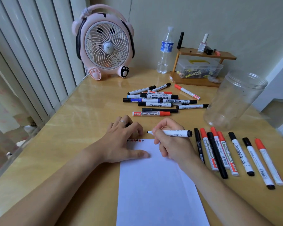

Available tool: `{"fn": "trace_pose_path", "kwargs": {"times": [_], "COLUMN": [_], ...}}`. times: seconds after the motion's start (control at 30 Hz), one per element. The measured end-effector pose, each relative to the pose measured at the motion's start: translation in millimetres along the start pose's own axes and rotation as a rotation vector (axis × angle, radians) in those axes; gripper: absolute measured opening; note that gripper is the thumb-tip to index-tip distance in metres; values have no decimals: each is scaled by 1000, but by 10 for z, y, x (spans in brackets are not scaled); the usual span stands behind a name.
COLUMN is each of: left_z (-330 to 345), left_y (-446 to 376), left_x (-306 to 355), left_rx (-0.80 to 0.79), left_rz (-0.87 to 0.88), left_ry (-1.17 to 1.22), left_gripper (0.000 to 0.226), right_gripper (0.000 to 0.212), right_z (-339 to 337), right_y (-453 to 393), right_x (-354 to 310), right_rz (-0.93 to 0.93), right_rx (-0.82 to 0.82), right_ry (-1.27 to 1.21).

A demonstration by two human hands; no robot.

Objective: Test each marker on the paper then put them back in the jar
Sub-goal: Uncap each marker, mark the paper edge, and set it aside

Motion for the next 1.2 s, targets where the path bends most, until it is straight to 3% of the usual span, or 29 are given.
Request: {"fn": "trace_pose_path", "kwargs": {"times": [0.17,0.73,0.93,1.2], "left_z": [-3,-25,64,115], "left_y": [-4,29,67,81], "left_x": [5,26,-30,-52], "left_rx": [-9,1,-131,-249], "left_rz": [-12,25,6,-33], "left_ry": [26,-85,-133,-156], "left_gripper": [68,50,79,88], "right_gripper": [23,20,21,23], "right_z": [1,24,26,40], "right_y": [-15,-44,-33,-19], "right_x": [64,107,99,86], "right_rz": [-10,8,4,-4], "right_rx": [61,34,22,13], "right_ry": [95,78,83,78]}}
Point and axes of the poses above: each hand's wrist, its own y-axis away from the middle knuckle, its own z-axis out of the palm, x = y × z, the point moved 7 cm from there along -y, towards the middle knuckle, and after that the axes turned 15 degrees about x, right-handed, at the moved point
